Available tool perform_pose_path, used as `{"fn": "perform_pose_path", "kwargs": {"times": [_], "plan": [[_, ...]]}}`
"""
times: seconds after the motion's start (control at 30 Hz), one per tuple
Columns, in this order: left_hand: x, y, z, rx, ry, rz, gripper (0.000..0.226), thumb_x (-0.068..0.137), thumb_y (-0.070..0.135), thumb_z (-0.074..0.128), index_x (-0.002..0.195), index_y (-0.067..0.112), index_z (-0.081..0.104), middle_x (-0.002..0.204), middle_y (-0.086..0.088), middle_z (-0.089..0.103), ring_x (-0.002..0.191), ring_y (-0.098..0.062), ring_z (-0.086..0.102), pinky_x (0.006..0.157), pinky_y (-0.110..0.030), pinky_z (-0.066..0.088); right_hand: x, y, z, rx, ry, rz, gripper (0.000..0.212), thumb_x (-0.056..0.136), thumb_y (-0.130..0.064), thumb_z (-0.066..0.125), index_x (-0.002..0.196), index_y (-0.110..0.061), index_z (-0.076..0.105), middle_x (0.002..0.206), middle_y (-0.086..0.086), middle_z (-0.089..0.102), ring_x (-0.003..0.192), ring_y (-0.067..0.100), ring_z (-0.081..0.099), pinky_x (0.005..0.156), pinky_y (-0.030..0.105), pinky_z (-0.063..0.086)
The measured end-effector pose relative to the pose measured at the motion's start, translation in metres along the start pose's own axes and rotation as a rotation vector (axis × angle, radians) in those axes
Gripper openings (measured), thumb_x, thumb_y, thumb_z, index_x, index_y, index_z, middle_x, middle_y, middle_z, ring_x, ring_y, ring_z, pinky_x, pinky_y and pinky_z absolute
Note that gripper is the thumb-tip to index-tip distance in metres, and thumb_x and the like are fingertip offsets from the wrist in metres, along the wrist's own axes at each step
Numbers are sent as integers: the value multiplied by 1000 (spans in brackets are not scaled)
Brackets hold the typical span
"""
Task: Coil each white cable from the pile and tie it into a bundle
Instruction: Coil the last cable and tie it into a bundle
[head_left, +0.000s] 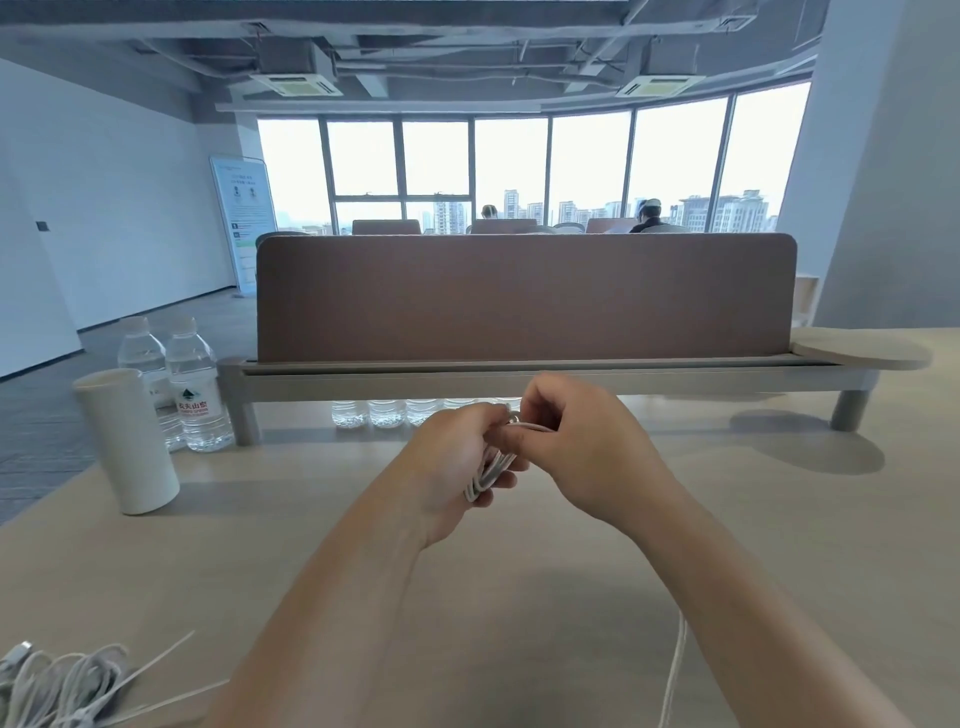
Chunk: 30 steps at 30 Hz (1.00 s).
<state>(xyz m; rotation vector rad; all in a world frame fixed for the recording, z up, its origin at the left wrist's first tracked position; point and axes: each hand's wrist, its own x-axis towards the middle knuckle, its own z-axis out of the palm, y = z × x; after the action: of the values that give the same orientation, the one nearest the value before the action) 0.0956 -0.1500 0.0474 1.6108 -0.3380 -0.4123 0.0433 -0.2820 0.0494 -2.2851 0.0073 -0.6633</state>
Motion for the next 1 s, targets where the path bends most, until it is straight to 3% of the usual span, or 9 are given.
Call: {"fn": "perform_pose_path", "kwargs": {"times": [0.13,0.3,0.37,0.47,0.6,0.73,1.0], "plan": [[-3,2,0,24,-26,4,32,101,28,47,91,10,71,82,-12,70,73,-24,59,65,-32,38,2,3,-1,-12,-3,36,32,85,-34,73,74,-14,50,60,-7,52,48,2,45,47,19,31],[-4,5,-5,49,2,-8,37,103,32,50,106,1,71,84,-10,71,73,-21,61,64,-30,39,4,4,1,0,-33,38,33,85,-33,72,74,-11,50,63,0,54,50,6,38,47,21,32],[-4,5,-6,18,19,-10,37,104,31,50,109,0,70,78,-8,69,71,-21,61,63,-30,39,4,3,-2,22,-72,32,29,85,-37,74,78,-14,56,72,1,64,54,5,42,47,16,35],[-4,5,-7,25,17,-11,38,105,33,49,109,2,70,81,-8,71,72,-20,61,63,-30,40,6,5,-7,43,-116,53,15,88,-31,70,87,-21,59,75,-7,63,59,2,49,53,17,41],[-6,7,-8,-49,35,-24,36,106,34,46,103,7,70,87,-12,74,75,-23,62,67,-32,40,9,11,-14,61,-93,71,6,91,-21,65,92,-24,61,69,-4,65,58,9,54,59,31,46],[-5,7,-10,-96,43,-25,35,107,34,46,98,8,68,89,-16,75,74,-25,63,66,-32,40,8,14,-22,59,-124,119,15,92,-28,68,84,-16,64,57,-1,64,50,10,50,56,27,43],[-10,9,-10,-26,-28,-51,43,106,31,40,71,13,56,95,-27,74,76,-31,62,62,-32,39,11,17,-18,-11,-9,-6,19,94,-25,66,77,-22,60,61,-25,58,57,-1,49,53,13,37]]}}
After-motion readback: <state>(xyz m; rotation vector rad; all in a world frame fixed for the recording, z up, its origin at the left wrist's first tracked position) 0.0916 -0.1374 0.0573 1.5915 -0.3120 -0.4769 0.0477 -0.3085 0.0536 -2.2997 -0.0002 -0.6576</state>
